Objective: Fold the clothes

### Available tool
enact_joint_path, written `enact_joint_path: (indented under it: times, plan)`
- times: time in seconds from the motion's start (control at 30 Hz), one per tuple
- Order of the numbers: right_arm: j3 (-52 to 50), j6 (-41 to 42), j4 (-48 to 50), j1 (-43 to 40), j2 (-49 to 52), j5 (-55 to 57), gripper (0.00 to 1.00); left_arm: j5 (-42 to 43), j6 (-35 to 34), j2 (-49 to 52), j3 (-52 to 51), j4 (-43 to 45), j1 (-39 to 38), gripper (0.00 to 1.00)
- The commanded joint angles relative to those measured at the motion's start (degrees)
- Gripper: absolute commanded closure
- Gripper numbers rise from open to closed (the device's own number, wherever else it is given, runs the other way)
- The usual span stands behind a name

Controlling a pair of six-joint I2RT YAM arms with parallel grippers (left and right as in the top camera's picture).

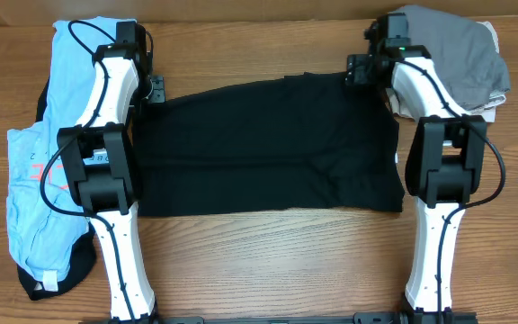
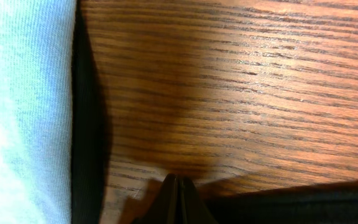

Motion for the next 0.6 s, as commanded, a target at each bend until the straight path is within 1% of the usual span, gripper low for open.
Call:
enact_joint_path:
  times: [0.0,0.07,0.27,0.37,0.4,0.43,0.5,0.53,0.57]
  plan:
    - [0.39,0.13,0.28,-0.26,0.68,-2.95,0.26,-0.76,-1.05,1.22,1.25,-0.24,-0.17,0.96]
    - [0.39,0.13,0.22,-0.20,1.05,-4.76,0.32,-0.74,-1.05,1.22,1.25,-0.28,-0.20,0.96]
    - [0.39,0.11,-0.13,1.70,2.03,-6.10,0.40,-0.74,-1.05,1.22,1.25,-0.52,-0.20,0.96]
    - [0.39,0.09,-0.48,2.54,2.14,-5.99,0.48,-0.76,-1.05,1.22,1.25,-0.57,-0.20,0.96]
    - [0.39,0.11,-0.39,2.69,2.14,-5.84,0.53,-0.76,-1.05,1.22,1.25,-0.59,-0.20,0.96]
    - [0.42,0.15,-0.24,2.71,2.14,-5.64,0.61,-0.76,-1.05,1.22,1.25,-0.68,-0.20,0.96]
    - [0.68,0.22,-0.09,2.69,2.12,-5.64,0.82,-0.79,-1.03,1.22,1.25,-0.81,-0.17,0.96]
    - [1.05,0.66,-0.20,2.67,2.12,-5.62,0.89,-0.81,-1.03,1.22,1.25,-0.94,-0.17,0.96]
    - [1.46,1.36,-0.42,2.40,2.12,-5.49,0.94,-0.79,-1.03,1.22,1.25,-1.01,-0.17,0.96]
